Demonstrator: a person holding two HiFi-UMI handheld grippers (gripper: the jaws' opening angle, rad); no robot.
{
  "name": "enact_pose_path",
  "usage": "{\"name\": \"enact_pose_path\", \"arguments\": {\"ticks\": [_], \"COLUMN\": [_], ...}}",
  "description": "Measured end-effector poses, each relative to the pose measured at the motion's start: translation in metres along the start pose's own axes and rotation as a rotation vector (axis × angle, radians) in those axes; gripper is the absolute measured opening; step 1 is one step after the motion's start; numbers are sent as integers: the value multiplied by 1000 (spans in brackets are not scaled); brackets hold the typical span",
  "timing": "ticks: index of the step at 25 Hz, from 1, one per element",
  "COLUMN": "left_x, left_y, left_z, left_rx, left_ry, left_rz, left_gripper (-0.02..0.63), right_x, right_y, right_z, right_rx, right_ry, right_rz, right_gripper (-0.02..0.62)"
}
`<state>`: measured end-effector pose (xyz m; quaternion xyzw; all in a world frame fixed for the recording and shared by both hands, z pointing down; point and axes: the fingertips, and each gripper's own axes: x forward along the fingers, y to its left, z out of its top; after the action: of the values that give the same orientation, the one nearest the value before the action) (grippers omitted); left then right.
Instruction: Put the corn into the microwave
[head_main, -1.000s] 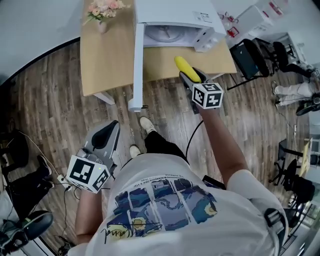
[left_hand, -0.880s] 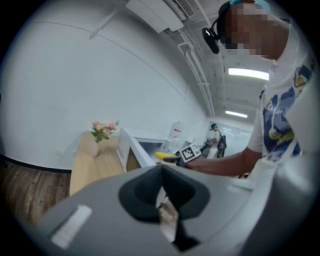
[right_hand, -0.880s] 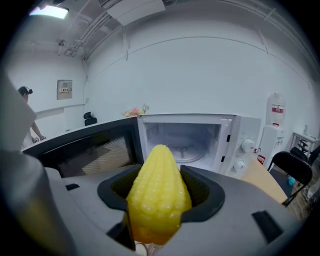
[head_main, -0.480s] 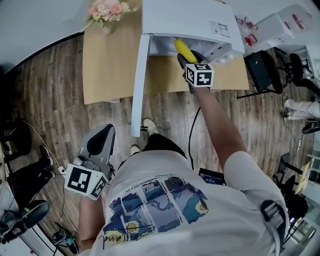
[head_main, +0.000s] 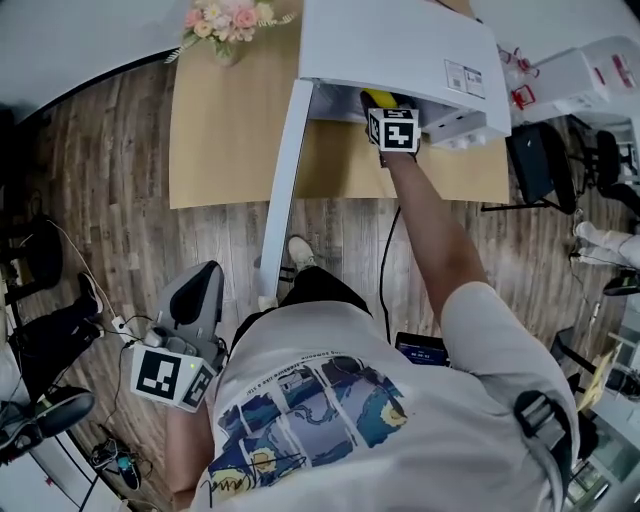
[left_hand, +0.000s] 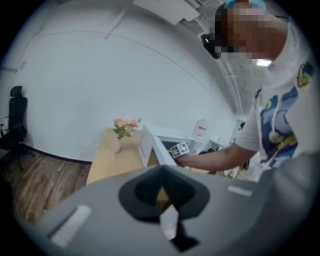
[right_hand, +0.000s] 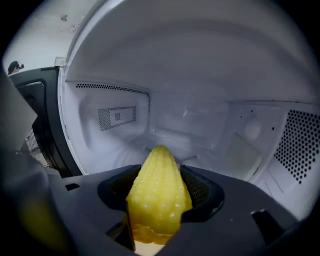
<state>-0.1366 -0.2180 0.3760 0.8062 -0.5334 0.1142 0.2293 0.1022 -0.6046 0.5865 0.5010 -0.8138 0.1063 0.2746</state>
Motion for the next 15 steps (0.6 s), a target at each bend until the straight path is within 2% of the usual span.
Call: {"name": "enact_pose_path", "arguments": {"ticks": [7,15], "left_x": [7,10], "left_y": [3,5], "left_z": [-3,-5], "left_rx": [-29,-46], "left_ry": [4,7], "left_rz": [36,52], "left_gripper": [9,8], "right_x": [24,34], "right_y": [-2,-2], "right_z": [4,5], "right_rx": [-75,-109], "right_ry": [19,39], "right_rz": [-10,-14], "right_gripper": [247,247]}}
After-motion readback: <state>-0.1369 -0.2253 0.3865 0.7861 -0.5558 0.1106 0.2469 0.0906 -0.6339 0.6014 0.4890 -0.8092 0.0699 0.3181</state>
